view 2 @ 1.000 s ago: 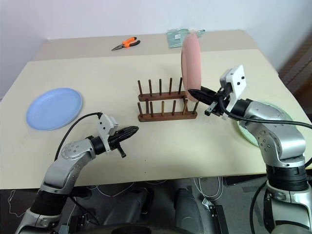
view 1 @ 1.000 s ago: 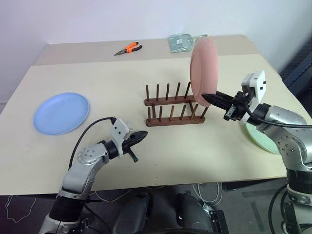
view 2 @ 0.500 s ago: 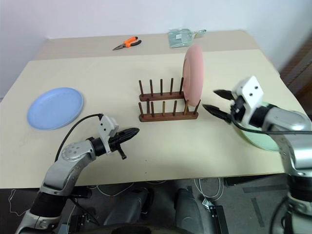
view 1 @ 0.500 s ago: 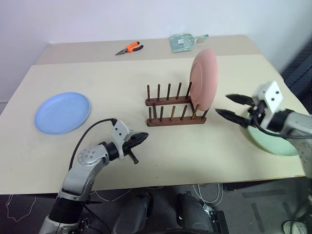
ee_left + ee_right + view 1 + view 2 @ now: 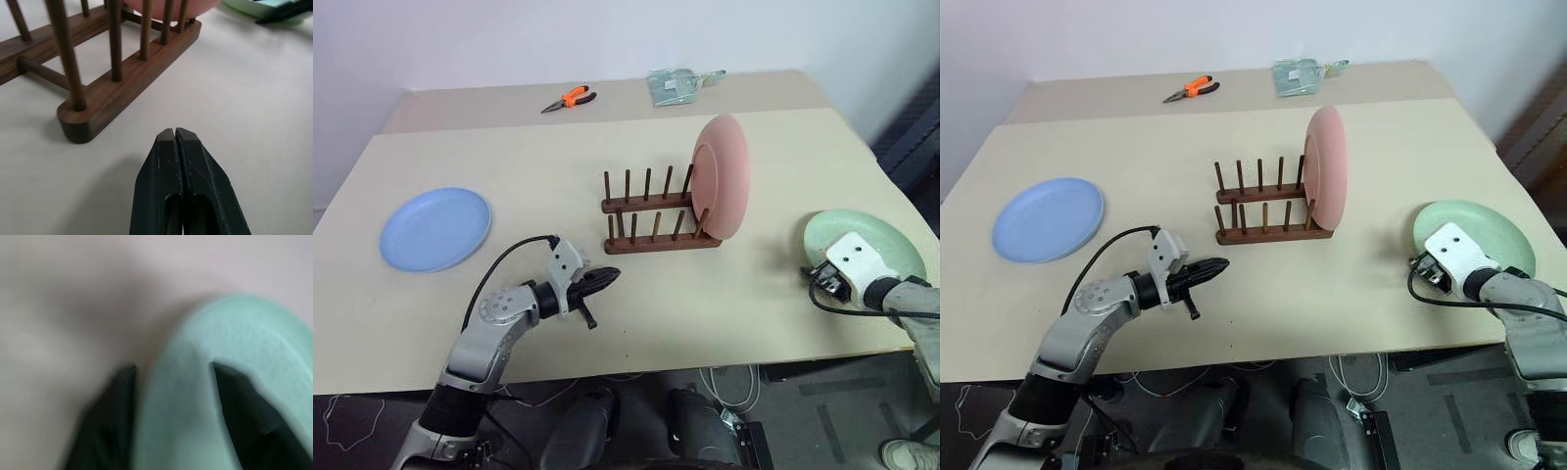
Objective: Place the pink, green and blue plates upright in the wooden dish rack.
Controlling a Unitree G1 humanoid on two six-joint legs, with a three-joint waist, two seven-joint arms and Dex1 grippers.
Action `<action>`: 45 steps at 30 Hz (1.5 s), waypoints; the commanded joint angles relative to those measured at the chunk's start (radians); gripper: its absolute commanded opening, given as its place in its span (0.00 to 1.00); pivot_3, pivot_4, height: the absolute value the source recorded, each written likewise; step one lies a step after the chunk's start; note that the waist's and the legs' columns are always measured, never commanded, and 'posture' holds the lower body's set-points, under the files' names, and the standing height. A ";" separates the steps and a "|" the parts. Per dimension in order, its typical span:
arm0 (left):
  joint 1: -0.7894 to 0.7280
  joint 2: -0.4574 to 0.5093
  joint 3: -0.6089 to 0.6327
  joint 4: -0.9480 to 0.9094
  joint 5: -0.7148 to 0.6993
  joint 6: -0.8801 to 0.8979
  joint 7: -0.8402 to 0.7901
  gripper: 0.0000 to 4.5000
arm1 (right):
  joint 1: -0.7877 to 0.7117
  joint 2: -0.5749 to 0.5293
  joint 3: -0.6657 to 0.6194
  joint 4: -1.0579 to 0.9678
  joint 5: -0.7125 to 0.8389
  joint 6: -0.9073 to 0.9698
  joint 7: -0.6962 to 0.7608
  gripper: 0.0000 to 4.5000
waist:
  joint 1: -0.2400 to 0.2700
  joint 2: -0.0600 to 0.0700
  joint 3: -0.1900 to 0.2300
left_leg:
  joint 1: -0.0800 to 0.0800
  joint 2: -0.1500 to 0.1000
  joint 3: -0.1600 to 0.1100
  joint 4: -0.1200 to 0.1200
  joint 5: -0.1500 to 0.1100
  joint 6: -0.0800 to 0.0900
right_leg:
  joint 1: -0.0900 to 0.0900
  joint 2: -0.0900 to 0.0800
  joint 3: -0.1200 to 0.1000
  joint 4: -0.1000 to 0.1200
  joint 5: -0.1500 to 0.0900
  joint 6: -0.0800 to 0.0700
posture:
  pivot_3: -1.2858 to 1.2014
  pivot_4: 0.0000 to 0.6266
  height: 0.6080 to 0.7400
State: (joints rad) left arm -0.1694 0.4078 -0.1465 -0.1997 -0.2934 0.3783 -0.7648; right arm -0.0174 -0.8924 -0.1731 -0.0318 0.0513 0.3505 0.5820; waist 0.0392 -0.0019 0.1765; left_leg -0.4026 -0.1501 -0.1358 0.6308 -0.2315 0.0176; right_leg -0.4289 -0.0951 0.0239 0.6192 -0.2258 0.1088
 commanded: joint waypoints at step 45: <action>0.116 0.006 0.115 -0.043 -0.064 -0.140 0.042 0.00 | -0.533 0.703 0.033 -0.443 1.367 0.300 -0.674 0.01 | -0.034 0.002 0.000 | -0.001 0.001 -0.001 -0.002 0.001 -0.002 | -0.007 0.002 0.001 0.010 0.002 0.000 | 0.52 0.24 1.00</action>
State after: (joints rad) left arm -0.0519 0.4104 -0.0267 -0.2097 -0.3569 0.2403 -0.7205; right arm -0.5243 -0.1996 -0.1425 -0.4572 1.4170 0.6695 -0.0867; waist 0.0052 0.0003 0.1765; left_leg -0.4036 -0.1487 -0.1370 0.6291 -0.2305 0.0153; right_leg -0.4361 -0.0934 0.0249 0.6288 -0.2241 0.1083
